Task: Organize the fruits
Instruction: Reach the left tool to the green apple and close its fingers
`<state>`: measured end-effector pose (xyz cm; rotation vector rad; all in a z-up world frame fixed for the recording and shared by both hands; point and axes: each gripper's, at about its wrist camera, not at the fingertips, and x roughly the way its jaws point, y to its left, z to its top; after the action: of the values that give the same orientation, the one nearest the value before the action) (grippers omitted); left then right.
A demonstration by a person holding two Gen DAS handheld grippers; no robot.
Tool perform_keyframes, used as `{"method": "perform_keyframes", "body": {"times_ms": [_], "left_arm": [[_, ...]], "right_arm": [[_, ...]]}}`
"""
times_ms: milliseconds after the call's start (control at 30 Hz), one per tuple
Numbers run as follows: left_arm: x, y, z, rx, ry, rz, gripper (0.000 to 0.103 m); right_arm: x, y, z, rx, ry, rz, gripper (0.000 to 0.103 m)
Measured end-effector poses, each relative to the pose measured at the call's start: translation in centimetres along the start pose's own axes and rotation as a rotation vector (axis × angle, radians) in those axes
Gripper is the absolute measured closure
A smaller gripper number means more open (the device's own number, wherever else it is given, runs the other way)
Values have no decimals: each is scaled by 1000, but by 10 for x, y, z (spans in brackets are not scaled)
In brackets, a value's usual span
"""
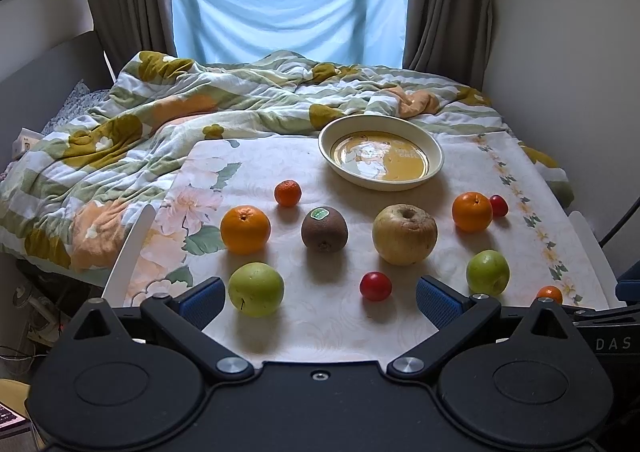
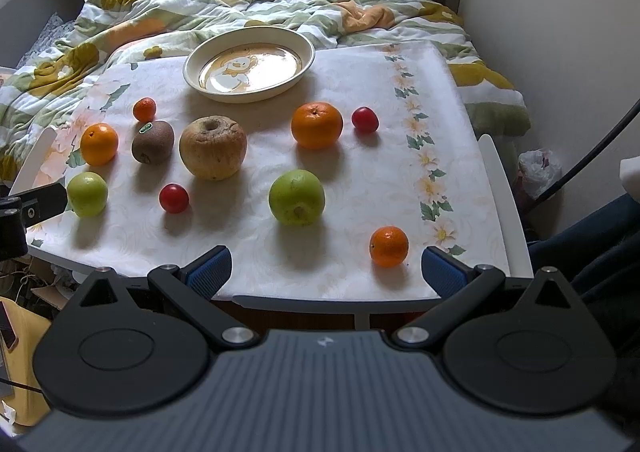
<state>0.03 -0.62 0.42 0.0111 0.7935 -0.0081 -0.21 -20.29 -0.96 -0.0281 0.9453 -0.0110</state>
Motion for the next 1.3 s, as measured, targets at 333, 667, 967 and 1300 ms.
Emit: {"method": "perform_keyframes", "body": {"times_ms": [333,667,967,1300], "left_arm": [[-4,5,2,7,-24,53,0],[30,21,-8,-34,-37,119,0],[87,37,-27,-54,-28,162,3],[125,42,-40,-51,0,173,13]], "right_arm": [[-8,-7,8,13,-56,32,0],[20,-4,25,-46,-116,63,0],[79,2,12,-48,-90,68,0],[116,16,-5,-72,-119,62,0]]}}
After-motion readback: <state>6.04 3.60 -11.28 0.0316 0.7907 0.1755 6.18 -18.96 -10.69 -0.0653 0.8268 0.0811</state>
